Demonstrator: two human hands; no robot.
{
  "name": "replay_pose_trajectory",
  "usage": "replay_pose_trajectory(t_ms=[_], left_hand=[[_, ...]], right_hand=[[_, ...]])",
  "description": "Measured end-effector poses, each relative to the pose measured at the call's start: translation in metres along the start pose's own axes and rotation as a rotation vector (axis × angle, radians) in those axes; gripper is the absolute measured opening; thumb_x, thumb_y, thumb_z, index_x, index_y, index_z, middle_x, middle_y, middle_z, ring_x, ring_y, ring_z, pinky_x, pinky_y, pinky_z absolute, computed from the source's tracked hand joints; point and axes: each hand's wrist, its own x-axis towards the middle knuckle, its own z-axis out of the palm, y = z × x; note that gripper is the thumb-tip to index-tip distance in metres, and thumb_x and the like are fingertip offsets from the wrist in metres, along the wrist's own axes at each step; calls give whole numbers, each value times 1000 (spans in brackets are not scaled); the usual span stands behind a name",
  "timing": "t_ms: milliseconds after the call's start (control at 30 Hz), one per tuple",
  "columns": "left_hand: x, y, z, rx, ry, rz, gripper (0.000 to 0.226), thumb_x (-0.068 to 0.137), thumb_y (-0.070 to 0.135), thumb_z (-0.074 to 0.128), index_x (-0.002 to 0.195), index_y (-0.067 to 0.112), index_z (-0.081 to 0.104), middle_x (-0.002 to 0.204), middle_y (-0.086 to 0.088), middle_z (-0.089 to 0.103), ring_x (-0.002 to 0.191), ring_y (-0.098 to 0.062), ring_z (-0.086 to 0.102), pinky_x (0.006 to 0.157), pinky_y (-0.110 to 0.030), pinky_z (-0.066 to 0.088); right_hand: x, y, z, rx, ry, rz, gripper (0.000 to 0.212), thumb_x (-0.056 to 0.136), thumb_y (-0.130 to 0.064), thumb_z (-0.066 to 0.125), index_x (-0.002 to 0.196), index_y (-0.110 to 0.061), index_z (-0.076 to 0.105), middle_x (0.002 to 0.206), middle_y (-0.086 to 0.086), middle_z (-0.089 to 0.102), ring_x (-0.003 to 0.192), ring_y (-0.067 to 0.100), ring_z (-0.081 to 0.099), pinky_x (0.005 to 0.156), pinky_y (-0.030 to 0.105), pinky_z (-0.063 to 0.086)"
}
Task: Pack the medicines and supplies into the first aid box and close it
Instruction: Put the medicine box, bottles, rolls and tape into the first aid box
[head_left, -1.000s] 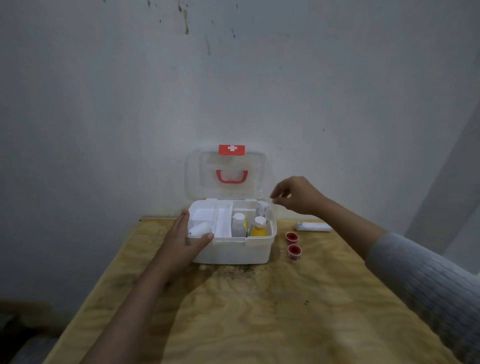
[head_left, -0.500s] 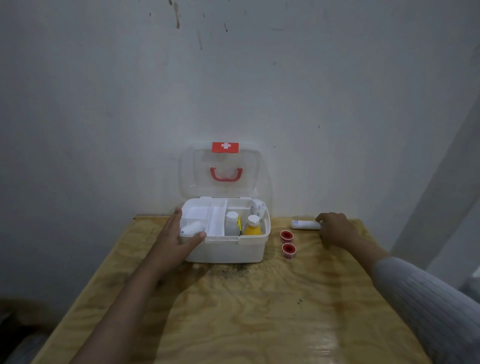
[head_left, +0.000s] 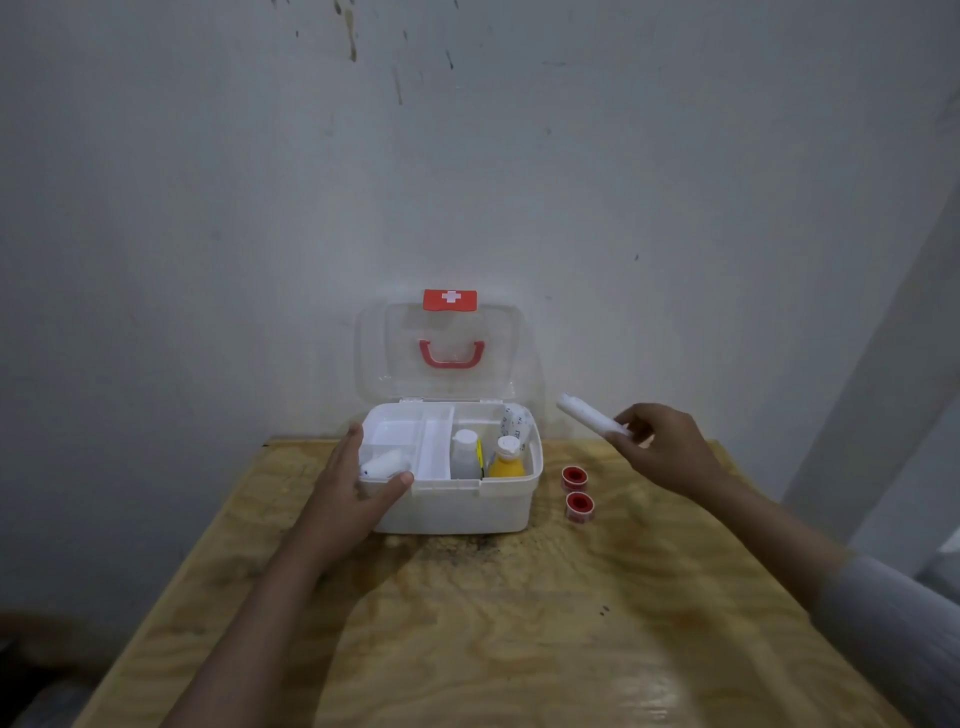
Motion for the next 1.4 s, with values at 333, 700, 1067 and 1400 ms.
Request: replay_pose_trajectory(t_ms=[333,700,1067,1400], left_hand=[[-6,8,0,-26,19,15,95,77,56,65,151,29,11,159,7,16,143,-18,22,113,-41,29],[-8,11,-3,7,-3,-11,97,75,63,62,150,32,9,159,8,15,143,-21,23,111,-45,34],[-9,12,-3,-2,2,1,95,76,61,63,150,31,11,159,6,16,143,-20,24,110,-44,34],[-9,10,-2,-21,18,14,93,80,53,64,151,26,11,159,6,15,144,-17,19,115,-41,26]], right_hand=[[-2,-139,0,183,10,-290,16,78,-27,69,90,-17,64,68,1,65,61,10,60,57,27,51],[10,-185,66,-191,-120,-450,26,82,-29,59,88,-5,68,80,10,66,75,25,56,59,28,35],[1,-172,62,-73,-189,-484,34,82,-39,62,106,-17,69,98,5,65,87,17,46,75,33,42],[-5,-80,-1,7,-84,-215,14,80,-22,69,92,-15,72,89,2,70,82,16,60,76,29,48]])
